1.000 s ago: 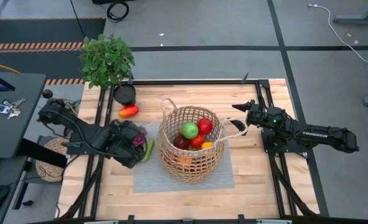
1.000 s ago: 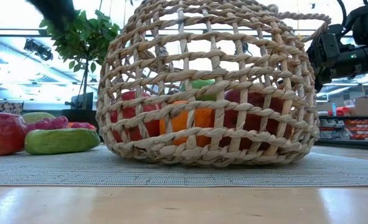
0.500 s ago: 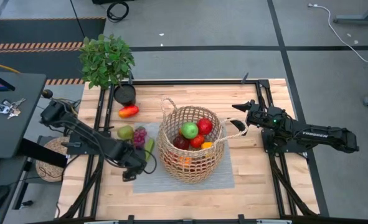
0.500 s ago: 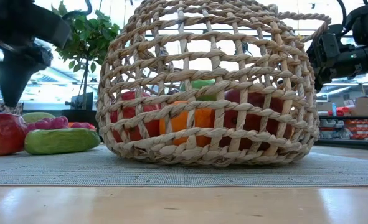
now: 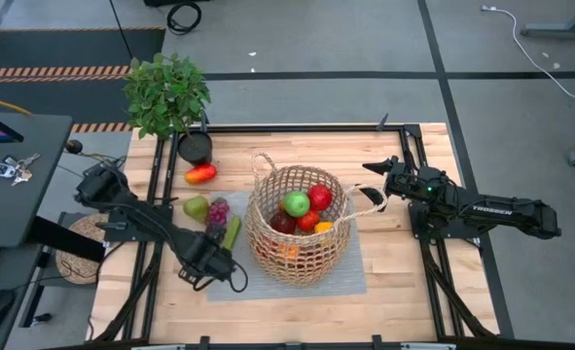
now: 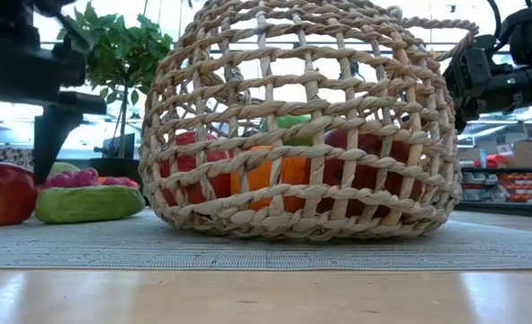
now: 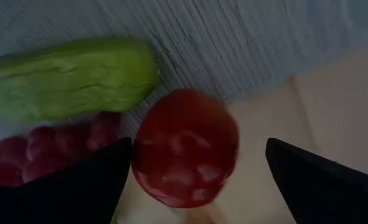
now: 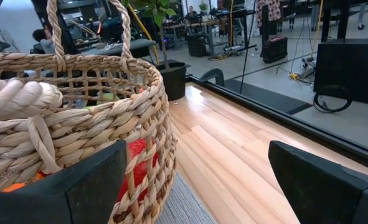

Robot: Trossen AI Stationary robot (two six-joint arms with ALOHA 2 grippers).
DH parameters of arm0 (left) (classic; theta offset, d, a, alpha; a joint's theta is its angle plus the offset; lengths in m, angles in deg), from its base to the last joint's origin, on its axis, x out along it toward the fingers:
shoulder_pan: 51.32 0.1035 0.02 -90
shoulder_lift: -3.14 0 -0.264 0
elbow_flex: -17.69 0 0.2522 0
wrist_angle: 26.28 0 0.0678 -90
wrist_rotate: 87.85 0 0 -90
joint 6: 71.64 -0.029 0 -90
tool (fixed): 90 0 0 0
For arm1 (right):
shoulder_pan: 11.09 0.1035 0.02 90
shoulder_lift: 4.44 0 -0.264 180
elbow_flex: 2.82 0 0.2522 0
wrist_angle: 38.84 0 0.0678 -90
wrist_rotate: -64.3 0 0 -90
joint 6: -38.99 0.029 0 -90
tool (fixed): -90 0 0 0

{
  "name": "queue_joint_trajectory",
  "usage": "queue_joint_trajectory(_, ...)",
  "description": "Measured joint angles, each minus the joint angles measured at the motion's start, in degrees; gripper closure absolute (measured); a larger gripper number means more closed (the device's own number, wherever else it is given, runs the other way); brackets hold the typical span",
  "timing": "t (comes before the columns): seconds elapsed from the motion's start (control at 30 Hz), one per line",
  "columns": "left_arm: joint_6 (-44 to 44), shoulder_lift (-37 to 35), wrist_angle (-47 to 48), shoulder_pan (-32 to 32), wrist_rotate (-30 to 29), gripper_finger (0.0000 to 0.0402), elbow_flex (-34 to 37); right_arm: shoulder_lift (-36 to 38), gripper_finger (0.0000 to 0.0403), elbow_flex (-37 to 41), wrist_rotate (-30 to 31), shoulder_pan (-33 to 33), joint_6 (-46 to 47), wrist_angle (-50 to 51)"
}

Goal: Build produce basket
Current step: Put the red apple into the brown basket

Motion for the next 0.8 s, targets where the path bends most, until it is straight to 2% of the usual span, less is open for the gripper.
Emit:
queue_joint_trajectory(0.2,-3.0,3.2,0.3,0.0,-4.0,0.0027,0.0,0.0,0.0009,0.0,0.0,0.0,0.0,0.0)
queue_joint_trajectory(0.57,-2.8,5.7,1.2,0.0,-4.3,0.0029,0.0,0.0,0.0009,0.0,0.2,0.0,0.0,-0.3)
queue_joint_trajectory(0.67,-2.6,5.8,1.2,0.0,-4.4,0.0046,0.0,0.0,0.0009,0.0,0.2,0.0,0.0,-0.3)
queue_joint_trajectory(0.8,-1.4,5.8,1.2,0.0,-4.4,0.0093,0.0,0.0,0.0009,0.0,0.2,0.0,0.0,-0.3)
